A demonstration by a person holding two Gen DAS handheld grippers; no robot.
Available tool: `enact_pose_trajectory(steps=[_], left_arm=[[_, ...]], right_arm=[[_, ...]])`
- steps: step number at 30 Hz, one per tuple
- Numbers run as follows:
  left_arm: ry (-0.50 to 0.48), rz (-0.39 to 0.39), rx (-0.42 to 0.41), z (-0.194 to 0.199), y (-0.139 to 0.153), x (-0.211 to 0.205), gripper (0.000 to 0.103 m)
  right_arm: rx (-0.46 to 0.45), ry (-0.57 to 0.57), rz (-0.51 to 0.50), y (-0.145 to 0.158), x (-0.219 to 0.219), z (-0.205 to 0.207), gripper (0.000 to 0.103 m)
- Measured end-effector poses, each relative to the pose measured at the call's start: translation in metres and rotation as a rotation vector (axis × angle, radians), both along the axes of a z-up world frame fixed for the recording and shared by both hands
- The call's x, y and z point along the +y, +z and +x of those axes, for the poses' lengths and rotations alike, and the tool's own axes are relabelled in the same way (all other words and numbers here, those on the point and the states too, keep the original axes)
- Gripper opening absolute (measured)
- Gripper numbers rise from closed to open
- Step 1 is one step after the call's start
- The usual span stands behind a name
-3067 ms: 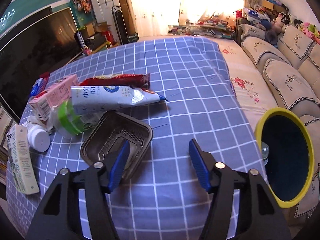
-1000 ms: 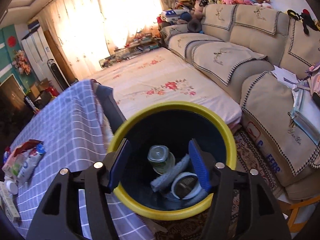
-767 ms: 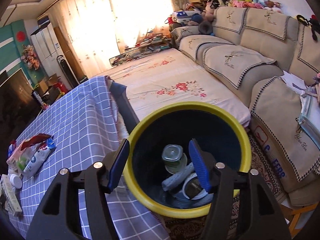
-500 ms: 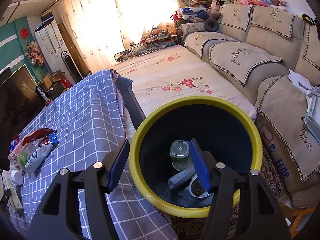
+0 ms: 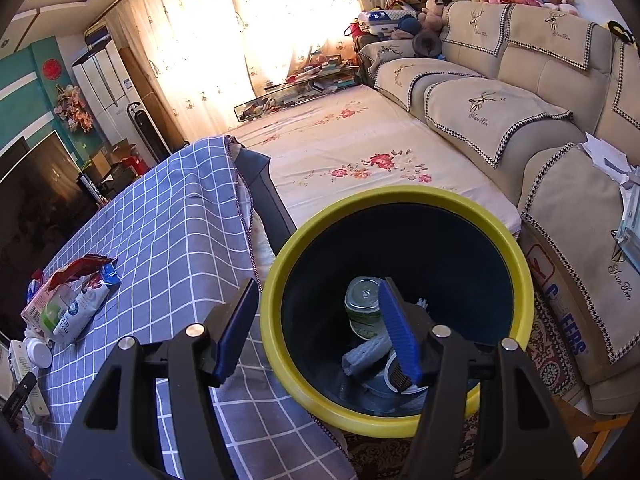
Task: Collect trash
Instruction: 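Grasp the white box with black flower print with the left gripper, then carry the flower-print box over the yellow bin and open the left gripper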
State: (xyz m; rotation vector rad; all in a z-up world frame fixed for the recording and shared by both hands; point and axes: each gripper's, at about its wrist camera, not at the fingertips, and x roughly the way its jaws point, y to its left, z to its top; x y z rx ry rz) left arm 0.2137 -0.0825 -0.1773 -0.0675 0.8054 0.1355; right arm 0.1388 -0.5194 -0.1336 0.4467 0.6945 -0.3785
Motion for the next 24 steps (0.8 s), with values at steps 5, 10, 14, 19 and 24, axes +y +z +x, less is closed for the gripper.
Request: enact_pose_trajectory(steps=[5, 10, 14, 19, 24], left_arm=[[-0.003, -0.005, -0.007, -0.005, 0.004, 0.000, 0.073], [-0.007, -0.009, -0.008, -0.012, 0.007, 0.002, 0.072], [-0.026, 0.007, -0.033, -0.027, 0.017, -0.002, 0.072], [-0.076, 0.017, -0.060, -0.049, 0.032, -0.014, 0.072], [-0.161, 0.015, -0.091, -0.062, 0.044, -0.039, 0.072]], right_arm=[[-0.002, 0.002, 0.000, 0.000, 0.000, -0.001, 0.060], [-0.008, 0.003, -0.001, 0.001, 0.000, -0.003, 0.060], [-0.014, 0.004, -0.003, 0.004, 0.001, -0.005, 0.060], [-0.019, 0.014, -0.002, 0.005, 0.004, -0.005, 0.060], [-0.025, 0.020, 0.001, 0.006, 0.004, -0.008, 0.060]])
